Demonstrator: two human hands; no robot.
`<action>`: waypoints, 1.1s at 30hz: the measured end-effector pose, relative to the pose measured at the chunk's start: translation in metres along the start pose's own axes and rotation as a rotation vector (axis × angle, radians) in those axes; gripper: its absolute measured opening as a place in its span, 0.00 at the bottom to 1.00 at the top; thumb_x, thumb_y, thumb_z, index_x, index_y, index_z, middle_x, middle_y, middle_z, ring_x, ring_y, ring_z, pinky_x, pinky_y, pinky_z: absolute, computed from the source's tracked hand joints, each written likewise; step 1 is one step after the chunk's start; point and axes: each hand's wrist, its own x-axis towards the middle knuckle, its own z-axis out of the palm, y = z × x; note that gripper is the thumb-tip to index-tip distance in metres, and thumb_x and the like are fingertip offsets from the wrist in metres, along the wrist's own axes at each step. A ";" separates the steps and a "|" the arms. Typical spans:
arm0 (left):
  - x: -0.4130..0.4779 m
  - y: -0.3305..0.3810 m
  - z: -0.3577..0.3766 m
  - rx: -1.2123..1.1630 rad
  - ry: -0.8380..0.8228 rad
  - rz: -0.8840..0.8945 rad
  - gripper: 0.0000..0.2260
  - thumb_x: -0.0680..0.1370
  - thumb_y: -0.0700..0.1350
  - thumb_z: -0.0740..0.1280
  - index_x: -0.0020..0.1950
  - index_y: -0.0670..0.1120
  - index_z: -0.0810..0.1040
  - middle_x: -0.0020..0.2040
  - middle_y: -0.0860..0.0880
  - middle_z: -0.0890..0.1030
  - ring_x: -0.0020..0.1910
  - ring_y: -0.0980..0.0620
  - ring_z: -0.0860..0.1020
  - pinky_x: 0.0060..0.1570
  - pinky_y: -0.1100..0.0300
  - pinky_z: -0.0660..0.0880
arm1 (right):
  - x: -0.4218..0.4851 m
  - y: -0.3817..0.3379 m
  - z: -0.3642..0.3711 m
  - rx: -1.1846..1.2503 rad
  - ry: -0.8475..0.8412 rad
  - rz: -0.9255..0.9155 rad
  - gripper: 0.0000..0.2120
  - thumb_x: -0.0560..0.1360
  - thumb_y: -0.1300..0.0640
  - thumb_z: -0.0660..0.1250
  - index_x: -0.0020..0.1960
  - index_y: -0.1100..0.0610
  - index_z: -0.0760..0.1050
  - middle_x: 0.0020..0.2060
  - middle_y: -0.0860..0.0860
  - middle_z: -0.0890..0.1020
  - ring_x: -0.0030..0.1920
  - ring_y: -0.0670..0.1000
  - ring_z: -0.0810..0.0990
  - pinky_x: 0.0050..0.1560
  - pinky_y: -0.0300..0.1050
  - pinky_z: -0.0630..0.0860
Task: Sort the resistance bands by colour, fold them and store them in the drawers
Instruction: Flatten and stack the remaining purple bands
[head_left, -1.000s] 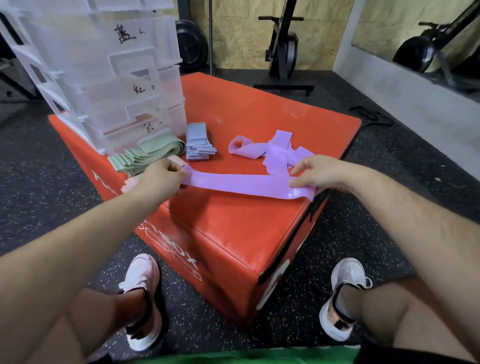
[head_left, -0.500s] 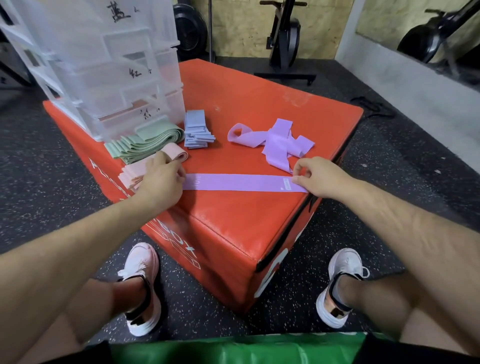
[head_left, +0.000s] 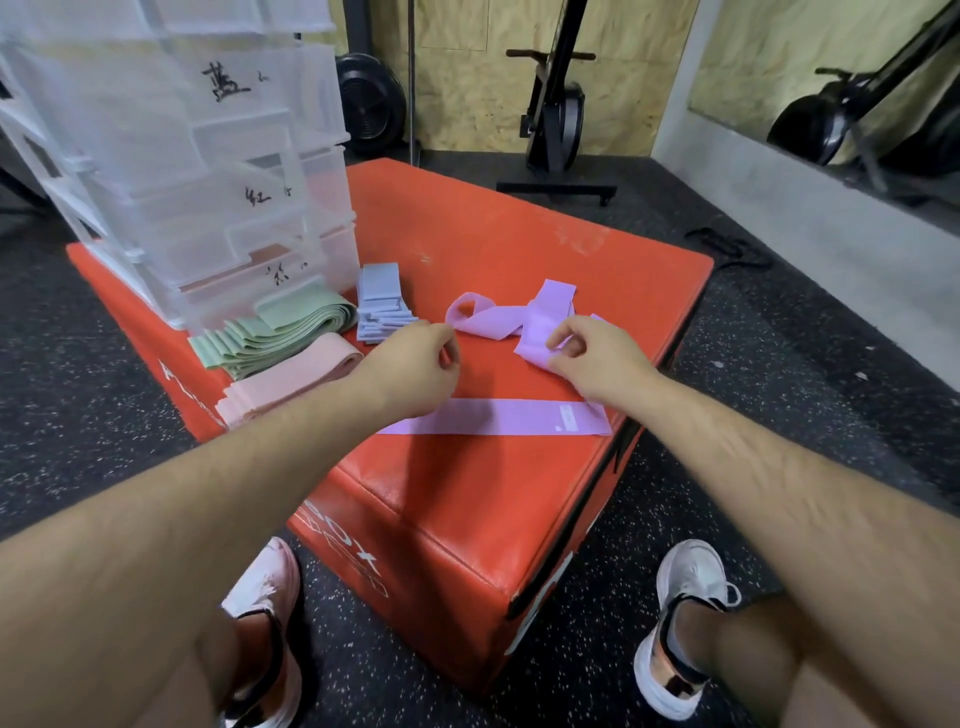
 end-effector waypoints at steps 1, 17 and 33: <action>0.005 0.006 -0.002 -0.025 -0.014 0.003 0.05 0.75 0.41 0.64 0.48 0.46 0.79 0.47 0.46 0.81 0.47 0.47 0.78 0.49 0.57 0.73 | 0.003 -0.006 -0.004 0.059 -0.001 0.011 0.05 0.74 0.58 0.69 0.49 0.50 0.78 0.37 0.48 0.80 0.36 0.48 0.77 0.36 0.44 0.71; 0.031 0.045 -0.040 -0.444 0.269 0.011 0.03 0.79 0.45 0.68 0.47 0.48 0.80 0.39 0.49 0.82 0.35 0.58 0.76 0.34 0.63 0.73 | 0.023 -0.080 -0.041 0.699 -0.210 0.049 0.19 0.70 0.70 0.60 0.51 0.57 0.85 0.43 0.50 0.84 0.44 0.48 0.80 0.42 0.42 0.76; 0.015 0.017 -0.061 -0.657 0.247 -0.179 0.09 0.79 0.48 0.69 0.45 0.42 0.78 0.35 0.52 0.78 0.32 0.55 0.74 0.35 0.57 0.73 | 0.013 -0.088 -0.022 0.348 -0.330 -0.208 0.07 0.75 0.57 0.74 0.50 0.58 0.79 0.38 0.49 0.83 0.37 0.43 0.80 0.40 0.35 0.76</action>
